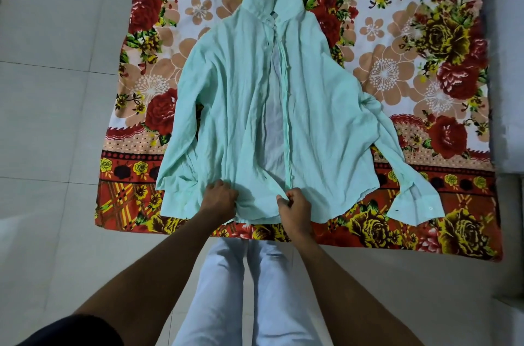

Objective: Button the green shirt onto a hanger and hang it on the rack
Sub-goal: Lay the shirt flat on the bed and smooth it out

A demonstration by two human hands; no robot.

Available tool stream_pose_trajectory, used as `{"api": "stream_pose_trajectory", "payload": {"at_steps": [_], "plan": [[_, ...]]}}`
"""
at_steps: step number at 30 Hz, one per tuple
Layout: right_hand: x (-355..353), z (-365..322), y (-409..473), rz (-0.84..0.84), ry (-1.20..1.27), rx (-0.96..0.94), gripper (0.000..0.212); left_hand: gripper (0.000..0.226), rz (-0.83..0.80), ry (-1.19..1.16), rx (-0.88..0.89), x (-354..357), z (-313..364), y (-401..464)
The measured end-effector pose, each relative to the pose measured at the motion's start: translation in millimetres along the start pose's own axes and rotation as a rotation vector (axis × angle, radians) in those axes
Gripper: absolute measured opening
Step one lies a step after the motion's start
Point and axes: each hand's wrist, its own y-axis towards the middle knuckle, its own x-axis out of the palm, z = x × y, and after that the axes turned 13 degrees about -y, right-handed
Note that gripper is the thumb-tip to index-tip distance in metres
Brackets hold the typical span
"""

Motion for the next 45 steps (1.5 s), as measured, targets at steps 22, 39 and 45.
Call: {"api": "stream_pose_trajectory", "payload": {"at_steps": [22, 39, 45], "plan": [[25, -68, 71, -0.311, 0.039, 0.006, 0.009, 0.033, 0.181, -0.568, -0.151, -22, 13, 54], [-3, -113, 116, -0.532, 0.291, 0.166, 0.012, 0.034, 0.098, -0.465, -0.186, -21, 14, 76], [7, -110, 100, -0.395, 0.581, 0.269, 0.046, 0.036, 0.098, -0.439, -0.188, -22, 8, 80]]}}
